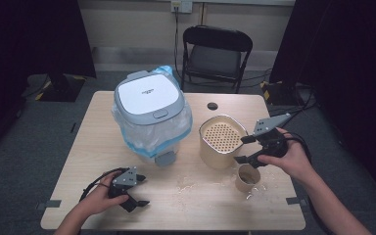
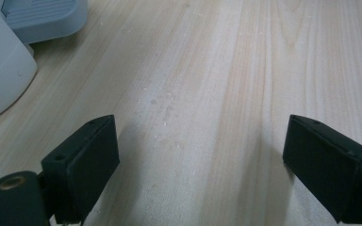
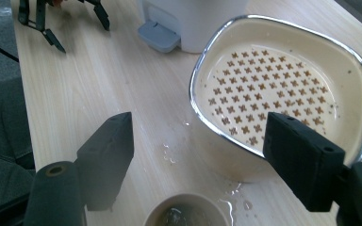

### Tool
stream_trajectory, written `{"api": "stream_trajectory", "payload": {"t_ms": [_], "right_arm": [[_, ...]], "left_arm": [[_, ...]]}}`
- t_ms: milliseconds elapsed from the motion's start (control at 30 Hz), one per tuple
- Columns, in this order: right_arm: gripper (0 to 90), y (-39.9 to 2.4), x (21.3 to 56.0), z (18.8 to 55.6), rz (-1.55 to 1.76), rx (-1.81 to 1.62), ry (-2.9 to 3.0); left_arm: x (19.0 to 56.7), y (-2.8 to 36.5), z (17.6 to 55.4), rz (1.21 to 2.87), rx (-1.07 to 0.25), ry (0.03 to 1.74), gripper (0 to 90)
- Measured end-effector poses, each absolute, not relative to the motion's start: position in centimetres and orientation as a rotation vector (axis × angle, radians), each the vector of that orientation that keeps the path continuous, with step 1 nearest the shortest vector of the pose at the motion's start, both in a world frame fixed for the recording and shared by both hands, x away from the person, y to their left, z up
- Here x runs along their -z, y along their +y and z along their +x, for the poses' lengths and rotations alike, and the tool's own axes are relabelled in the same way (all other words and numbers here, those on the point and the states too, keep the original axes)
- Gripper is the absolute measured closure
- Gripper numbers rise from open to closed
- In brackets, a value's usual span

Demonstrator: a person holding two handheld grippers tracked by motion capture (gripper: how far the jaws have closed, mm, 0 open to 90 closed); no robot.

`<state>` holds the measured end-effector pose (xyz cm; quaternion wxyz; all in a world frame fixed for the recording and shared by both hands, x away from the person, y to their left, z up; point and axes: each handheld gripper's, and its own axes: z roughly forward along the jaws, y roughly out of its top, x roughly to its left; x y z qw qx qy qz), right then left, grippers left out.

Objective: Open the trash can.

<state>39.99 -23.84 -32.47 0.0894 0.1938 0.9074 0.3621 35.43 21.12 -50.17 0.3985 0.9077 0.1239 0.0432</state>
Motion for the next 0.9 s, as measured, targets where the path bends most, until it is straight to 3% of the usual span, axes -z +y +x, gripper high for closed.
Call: {"api": "stream_trajectory", "payload": {"t_ms": [900], "right_arm": [[27.2, -17.6, 29.6, 42.7, 0.482, -1.071, 2.724]], "left_arm": [[50.2, 21.1, 35.5, 2.295, -0.117, 0.306, 10.0]]}}
